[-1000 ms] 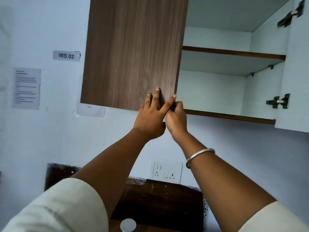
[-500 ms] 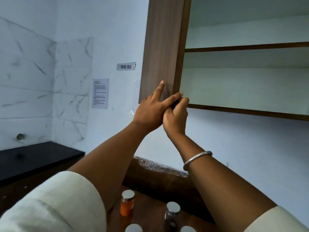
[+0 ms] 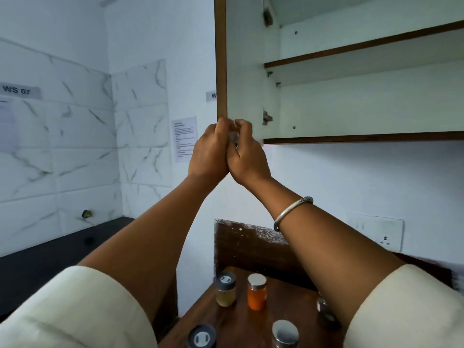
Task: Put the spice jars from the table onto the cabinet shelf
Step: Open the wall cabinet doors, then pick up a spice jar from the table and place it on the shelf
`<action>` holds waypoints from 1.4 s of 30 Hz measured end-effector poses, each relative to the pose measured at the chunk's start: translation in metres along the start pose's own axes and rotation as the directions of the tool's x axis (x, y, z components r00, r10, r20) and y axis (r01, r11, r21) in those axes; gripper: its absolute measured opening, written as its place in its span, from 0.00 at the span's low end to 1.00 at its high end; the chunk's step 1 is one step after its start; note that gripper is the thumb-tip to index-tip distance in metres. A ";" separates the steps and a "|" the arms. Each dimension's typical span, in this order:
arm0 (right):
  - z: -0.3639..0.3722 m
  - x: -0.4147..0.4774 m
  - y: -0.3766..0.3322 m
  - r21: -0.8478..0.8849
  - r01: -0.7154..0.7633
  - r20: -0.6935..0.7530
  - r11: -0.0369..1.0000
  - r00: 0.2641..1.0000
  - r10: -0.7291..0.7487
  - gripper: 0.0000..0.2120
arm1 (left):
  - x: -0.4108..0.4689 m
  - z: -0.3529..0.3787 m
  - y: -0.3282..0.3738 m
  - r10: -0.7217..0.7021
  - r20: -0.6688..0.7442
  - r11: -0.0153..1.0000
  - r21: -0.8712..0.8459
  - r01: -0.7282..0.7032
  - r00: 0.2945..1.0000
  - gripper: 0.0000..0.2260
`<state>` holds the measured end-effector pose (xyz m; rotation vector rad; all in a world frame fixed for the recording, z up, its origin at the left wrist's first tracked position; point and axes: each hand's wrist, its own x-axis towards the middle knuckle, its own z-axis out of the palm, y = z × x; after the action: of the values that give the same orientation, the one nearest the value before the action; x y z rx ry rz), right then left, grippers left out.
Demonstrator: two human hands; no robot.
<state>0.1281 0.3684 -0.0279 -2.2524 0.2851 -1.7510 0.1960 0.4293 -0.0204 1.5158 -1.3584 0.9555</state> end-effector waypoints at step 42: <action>0.180 -0.299 0.143 -0.417 -0.428 0.707 0.802 0.401 0.582 0.34 | -0.316 0.124 -0.180 -0.189 0.895 0.967 0.098 0.237 0.404 0.36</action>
<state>0.2297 0.3455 -0.3900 -2.4318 0.8242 -0.2672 0.3392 0.4230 -0.3767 2.2382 -1.7880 -0.2001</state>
